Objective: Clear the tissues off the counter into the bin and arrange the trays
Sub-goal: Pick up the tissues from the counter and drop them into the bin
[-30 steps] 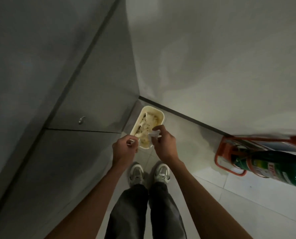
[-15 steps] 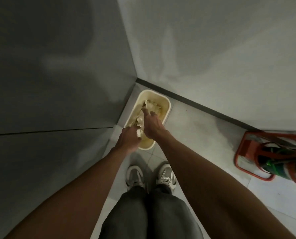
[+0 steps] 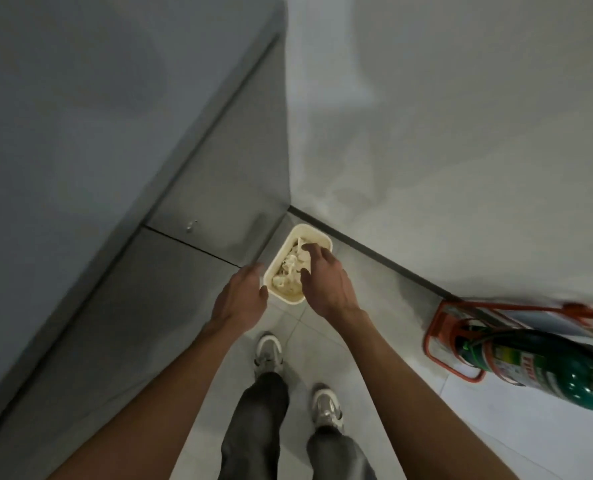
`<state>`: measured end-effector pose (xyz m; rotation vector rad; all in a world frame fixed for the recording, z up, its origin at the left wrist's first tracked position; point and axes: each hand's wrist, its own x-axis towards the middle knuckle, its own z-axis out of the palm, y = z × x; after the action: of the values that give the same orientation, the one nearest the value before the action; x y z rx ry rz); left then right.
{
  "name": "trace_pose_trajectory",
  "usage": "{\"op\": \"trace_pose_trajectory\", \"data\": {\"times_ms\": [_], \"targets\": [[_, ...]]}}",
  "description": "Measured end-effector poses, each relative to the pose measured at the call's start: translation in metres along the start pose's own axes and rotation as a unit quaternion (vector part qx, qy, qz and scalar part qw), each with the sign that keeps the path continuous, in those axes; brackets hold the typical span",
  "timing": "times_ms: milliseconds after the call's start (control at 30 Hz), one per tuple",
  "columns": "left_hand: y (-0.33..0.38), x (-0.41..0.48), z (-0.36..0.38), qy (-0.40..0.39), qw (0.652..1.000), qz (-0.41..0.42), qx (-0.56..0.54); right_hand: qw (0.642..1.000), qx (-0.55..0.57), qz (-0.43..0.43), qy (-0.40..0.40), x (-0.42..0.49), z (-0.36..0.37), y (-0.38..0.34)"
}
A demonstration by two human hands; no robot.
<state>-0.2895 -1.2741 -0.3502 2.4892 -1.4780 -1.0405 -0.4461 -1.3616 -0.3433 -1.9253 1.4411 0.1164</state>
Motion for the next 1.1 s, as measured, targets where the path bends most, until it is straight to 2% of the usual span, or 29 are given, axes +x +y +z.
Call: {"op": "trace_pose_trajectory", "data": {"times_ms": [167, 300, 433, 567, 800, 1100], "targets": [[0.016, -0.114, -0.074, 0.115, 0.991, -0.017, -0.072, 0.995, 0.001, -0.093, 0.038, -0.111, -0.080, -0.060], [0.028, -0.237, -0.122, 0.198, 0.974, -0.030, -0.103, 0.982, 0.032, -0.179, 0.053, -0.208, -0.130, -0.107], [0.026, -0.363, -0.155, 0.272, 0.955, -0.062, -0.101, 0.964, 0.048, -0.259, 0.045, -0.306, -0.160, -0.158], [0.009, -0.479, -0.176, 0.360, 0.922, -0.110, -0.092, 0.931, 0.008, -0.362, 0.042, -0.390, -0.165, -0.200], [-0.060, -0.654, -0.164, 0.479, 0.849, -0.207, -0.079, 0.867, -0.029, -0.498, -0.002, -0.514, -0.116, -0.274], [-0.179, -0.885, -0.089, 0.541, 0.761, -0.334, -0.131, 0.809, -0.028, -0.580, -0.098, -0.688, 0.033, -0.346]]}}
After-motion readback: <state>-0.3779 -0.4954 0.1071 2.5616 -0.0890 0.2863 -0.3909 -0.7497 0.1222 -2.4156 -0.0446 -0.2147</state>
